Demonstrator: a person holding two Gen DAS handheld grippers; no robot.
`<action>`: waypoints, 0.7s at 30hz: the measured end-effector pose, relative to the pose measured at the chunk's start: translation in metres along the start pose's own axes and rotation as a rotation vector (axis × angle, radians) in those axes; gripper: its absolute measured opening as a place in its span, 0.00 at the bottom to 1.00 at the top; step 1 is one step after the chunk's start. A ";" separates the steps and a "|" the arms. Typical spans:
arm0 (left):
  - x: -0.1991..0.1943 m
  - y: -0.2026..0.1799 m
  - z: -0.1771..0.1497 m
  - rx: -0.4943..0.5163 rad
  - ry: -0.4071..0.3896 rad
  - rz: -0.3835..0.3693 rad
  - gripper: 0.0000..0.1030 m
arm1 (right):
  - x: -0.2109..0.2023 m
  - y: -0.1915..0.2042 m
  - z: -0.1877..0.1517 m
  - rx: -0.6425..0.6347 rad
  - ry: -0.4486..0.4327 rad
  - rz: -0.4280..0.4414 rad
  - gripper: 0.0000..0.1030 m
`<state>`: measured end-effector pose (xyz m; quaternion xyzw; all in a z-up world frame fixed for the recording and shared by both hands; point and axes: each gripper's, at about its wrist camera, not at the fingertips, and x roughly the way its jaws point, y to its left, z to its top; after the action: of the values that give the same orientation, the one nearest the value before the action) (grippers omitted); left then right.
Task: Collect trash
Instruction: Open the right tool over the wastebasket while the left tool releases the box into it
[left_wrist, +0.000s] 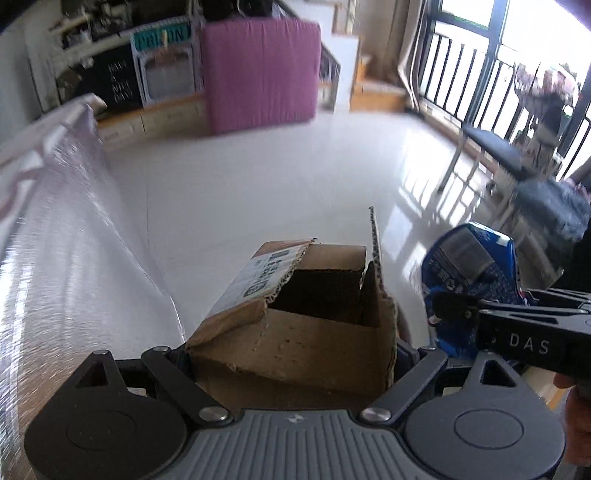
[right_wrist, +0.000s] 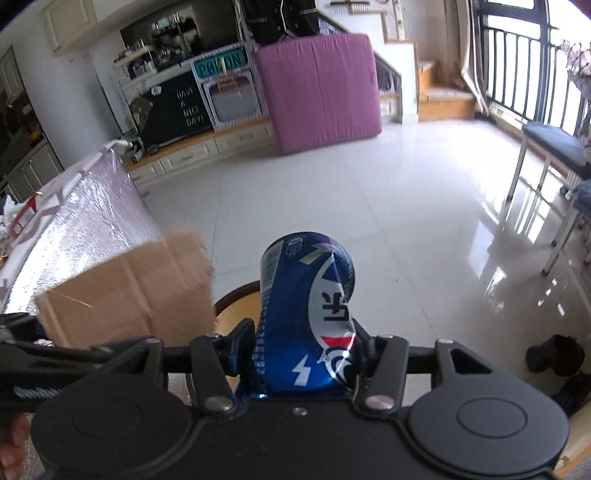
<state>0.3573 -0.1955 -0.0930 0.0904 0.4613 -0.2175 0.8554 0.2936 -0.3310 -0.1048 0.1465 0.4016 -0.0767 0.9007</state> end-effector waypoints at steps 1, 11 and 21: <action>0.011 0.002 0.003 0.003 0.027 -0.003 0.89 | 0.010 0.002 0.002 0.006 0.021 0.003 0.53; 0.086 0.018 0.012 0.066 0.203 0.036 0.89 | 0.097 0.008 0.010 -0.003 0.209 -0.049 0.53; 0.123 0.014 0.003 0.294 0.309 0.075 0.89 | 0.144 0.011 0.013 -0.052 0.315 -0.057 0.53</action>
<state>0.4254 -0.2196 -0.1941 0.2635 0.5465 -0.2338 0.7598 0.4018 -0.3280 -0.2018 0.1221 0.5439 -0.0678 0.8274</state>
